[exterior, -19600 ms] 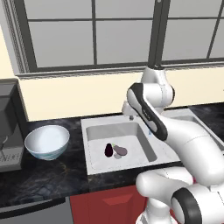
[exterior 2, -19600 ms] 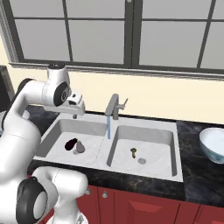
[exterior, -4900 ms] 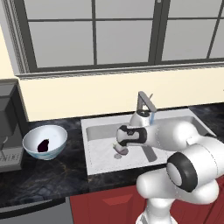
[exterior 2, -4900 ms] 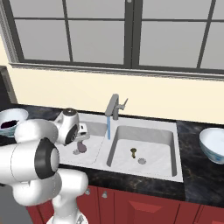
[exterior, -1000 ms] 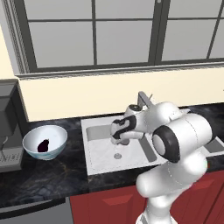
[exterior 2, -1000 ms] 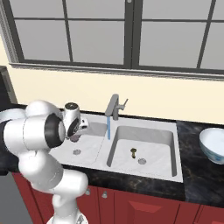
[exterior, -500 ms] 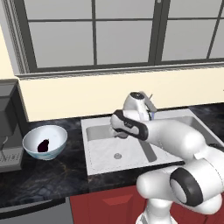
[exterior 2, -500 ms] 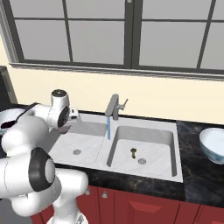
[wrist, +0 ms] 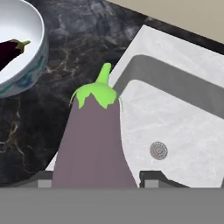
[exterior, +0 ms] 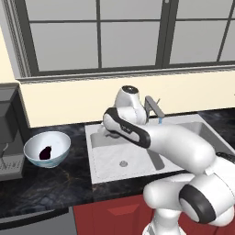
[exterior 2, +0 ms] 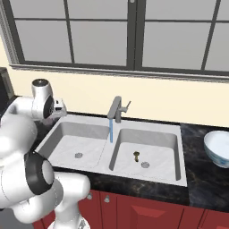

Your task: Pick the eggplants from the sink and place them in one bowl. Place the mushroom in the other bowl. Then turn off the sink faucet.

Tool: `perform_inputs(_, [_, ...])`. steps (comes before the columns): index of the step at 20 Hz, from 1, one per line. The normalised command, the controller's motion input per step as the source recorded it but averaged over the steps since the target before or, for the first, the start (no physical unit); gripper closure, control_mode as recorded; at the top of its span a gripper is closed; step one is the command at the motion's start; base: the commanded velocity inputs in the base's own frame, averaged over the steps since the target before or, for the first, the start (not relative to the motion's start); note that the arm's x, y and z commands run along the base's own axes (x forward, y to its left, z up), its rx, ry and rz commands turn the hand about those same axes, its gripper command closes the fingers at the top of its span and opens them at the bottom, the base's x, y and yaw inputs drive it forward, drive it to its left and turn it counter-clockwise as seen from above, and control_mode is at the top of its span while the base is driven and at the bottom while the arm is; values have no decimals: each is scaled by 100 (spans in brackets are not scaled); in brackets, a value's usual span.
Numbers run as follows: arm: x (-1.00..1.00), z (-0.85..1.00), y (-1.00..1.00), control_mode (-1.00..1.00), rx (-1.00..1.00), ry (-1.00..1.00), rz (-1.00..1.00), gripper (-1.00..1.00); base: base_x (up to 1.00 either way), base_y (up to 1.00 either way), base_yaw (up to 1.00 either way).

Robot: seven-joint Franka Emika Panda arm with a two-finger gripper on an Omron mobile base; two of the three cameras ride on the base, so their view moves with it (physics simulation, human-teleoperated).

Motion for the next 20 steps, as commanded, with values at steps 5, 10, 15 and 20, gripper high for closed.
perform_inputs(5, [0,21,63,-100,0,0,2,100,0,0,0])
perform_inputs(10, [11,0,63,-100,0,0,4,100,0,0,0])
perform_inputs(15, [7,2,60,-100,0,-2,5,100,0,0,0])
perform_inputs(20, [1,0,57,-100,0,0,4,100,0,0,0])
